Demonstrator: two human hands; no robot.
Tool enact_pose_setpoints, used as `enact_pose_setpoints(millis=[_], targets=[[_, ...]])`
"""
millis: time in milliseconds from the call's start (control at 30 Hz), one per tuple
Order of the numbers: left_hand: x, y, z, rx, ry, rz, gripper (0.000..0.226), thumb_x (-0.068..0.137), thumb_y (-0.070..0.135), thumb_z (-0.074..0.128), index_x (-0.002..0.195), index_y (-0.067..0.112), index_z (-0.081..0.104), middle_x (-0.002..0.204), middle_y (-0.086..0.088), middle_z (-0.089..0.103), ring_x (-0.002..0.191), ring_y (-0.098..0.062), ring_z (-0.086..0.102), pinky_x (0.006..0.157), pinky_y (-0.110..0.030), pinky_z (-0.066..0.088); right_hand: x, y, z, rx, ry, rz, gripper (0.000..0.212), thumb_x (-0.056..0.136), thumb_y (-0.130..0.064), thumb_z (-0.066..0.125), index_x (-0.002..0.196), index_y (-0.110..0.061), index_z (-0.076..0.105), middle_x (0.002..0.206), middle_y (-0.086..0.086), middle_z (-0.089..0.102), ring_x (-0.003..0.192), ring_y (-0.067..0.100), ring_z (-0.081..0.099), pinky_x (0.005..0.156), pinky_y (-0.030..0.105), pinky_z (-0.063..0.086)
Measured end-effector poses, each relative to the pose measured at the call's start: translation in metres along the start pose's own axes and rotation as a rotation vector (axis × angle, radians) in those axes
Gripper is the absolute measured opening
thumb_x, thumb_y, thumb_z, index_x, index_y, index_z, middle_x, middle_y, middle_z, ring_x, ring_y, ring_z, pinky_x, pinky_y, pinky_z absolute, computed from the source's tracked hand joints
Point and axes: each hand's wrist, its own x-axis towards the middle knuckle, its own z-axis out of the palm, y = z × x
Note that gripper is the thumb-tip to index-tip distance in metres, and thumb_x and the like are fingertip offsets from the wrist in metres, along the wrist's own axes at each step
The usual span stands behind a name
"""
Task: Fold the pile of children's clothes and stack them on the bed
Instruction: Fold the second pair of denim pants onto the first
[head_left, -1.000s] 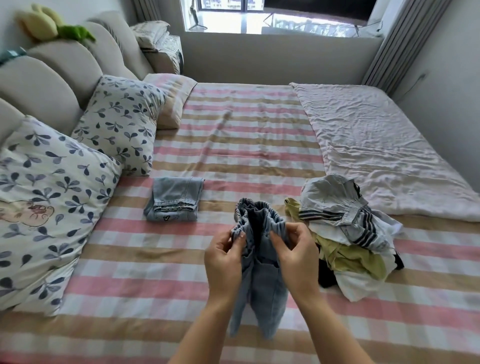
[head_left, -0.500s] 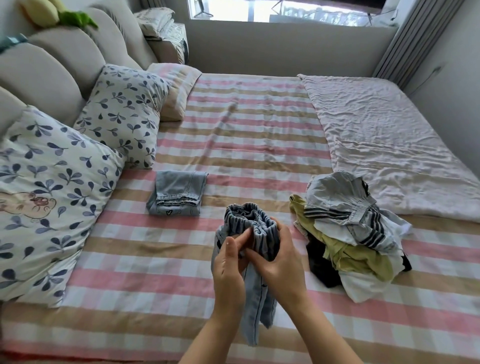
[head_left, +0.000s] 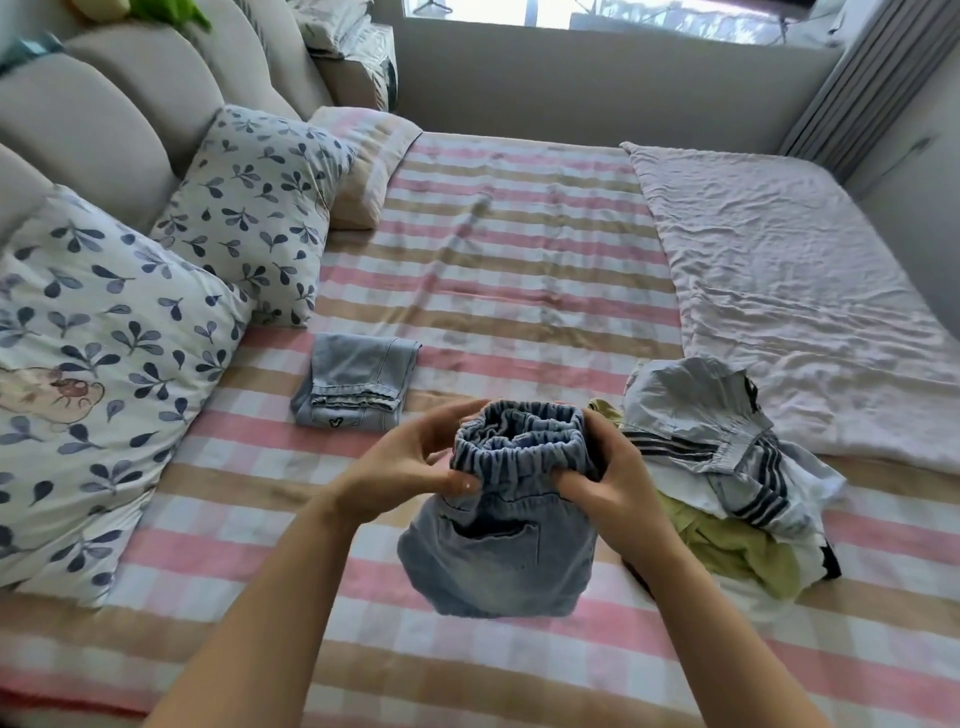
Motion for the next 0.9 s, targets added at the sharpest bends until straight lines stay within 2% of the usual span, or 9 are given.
enact_pose_setpoints(millis=[167,233,333,467,533,600,733,833,900], targets=[[0.044,-0.002,-0.016,0.034,0.071,0.040,0.043,0.076,0.006,0.069,0.116,0.021,0.059,0.109,0.000,0.068,0.104,-0.012,0.061,0.085,-0.024,0.049,0.045,0.004,-0.006,-0.082,0.009,-0.010,0.046,0.070,0.003,0.055,0.114,-0.012,0.058,0.101,0.004,0.068,0.095,0.016,0.064,0.078,0.023,0.052],[0.066,0.003,-0.027,0.066,0.158,0.073,0.038,0.078,-0.002,0.068,0.109,0.019,0.060,0.101,-0.002,0.067,0.096,-0.012,0.062,0.081,-0.021,0.050,0.072,0.004,-0.007,-0.120,0.038,-0.035,0.046,0.071,0.003,0.056,0.113,-0.015,0.059,0.100,0.003,0.068,0.094,0.016,0.064,0.080,0.028,0.053],[0.101,0.021,-0.045,0.072,0.275,0.152,0.037,0.073,-0.011,0.067,0.098,0.016,0.061,0.091,0.001,0.067,0.084,-0.006,0.064,0.075,-0.022,0.053,0.117,-0.004,-0.012,-0.140,0.089,-0.074,0.045,0.074,0.012,0.056,0.113,-0.010,0.058,0.102,0.010,0.066,0.095,0.022,0.064,0.083,0.038,0.055],[0.129,0.039,-0.069,0.037,0.350,0.234,0.040,0.060,-0.002,0.076,0.091,0.020,0.063,0.082,0.009,0.071,0.082,-0.007,0.066,0.079,-0.029,0.056,0.157,-0.015,-0.023,-0.181,0.101,-0.160,0.045,0.074,0.006,0.063,0.112,-0.018,0.058,0.102,-0.005,0.066,0.094,0.003,0.063,0.080,0.019,0.051],[0.135,0.036,-0.077,0.049,0.344,0.240,0.041,0.055,0.003,0.079,0.088,0.020,0.061,0.080,0.011,0.071,0.081,-0.007,0.066,0.078,-0.028,0.057,0.166,-0.007,-0.026,-0.200,0.097,-0.176,0.046,0.077,0.003,0.066,0.114,-0.022,0.056,0.106,-0.003,0.065,0.101,0.009,0.062,0.086,0.024,0.051],[0.139,0.021,-0.082,0.058,0.345,0.208,0.046,0.052,0.000,0.082,0.087,0.020,0.060,0.080,0.009,0.070,0.081,-0.008,0.065,0.079,-0.030,0.056,0.167,0.010,-0.025,-0.247,0.106,-0.174,0.048,0.079,0.000,0.067,0.114,-0.030,0.053,0.110,0.004,0.062,0.107,0.018,0.059,0.092,0.029,0.049],[0.141,-0.028,-0.086,0.147,0.309,0.088,0.042,0.064,-0.011,0.075,0.088,0.018,0.057,0.088,-0.001,0.064,0.086,-0.010,0.061,0.087,-0.035,0.050,0.159,0.060,-0.015,-0.312,0.067,-0.114,0.047,0.082,0.000,0.064,0.117,-0.028,0.050,0.109,-0.003,0.060,0.104,0.011,0.057,0.089,0.013,0.043],[0.139,-0.076,-0.084,0.271,0.273,-0.035,0.036,0.069,-0.005,0.075,0.090,0.018,0.057,0.093,-0.005,0.063,0.089,-0.015,0.058,0.088,-0.032,0.045,0.149,0.111,-0.007,-0.483,0.074,0.000,0.044,0.083,-0.005,0.064,0.124,-0.017,0.052,0.112,0.004,0.061,0.106,0.019,0.052,0.091,0.025,0.041],[0.134,-0.112,-0.079,0.319,0.243,-0.125,0.034,0.071,-0.001,0.074,0.094,0.017,0.057,0.094,-0.004,0.062,0.087,-0.013,0.056,0.081,-0.024,0.045,0.137,0.146,0.000,-0.559,0.063,0.152,0.047,0.083,-0.007,0.063,0.127,-0.018,0.050,0.111,0.009,0.059,0.107,0.024,0.047,0.092,0.034,0.040]])
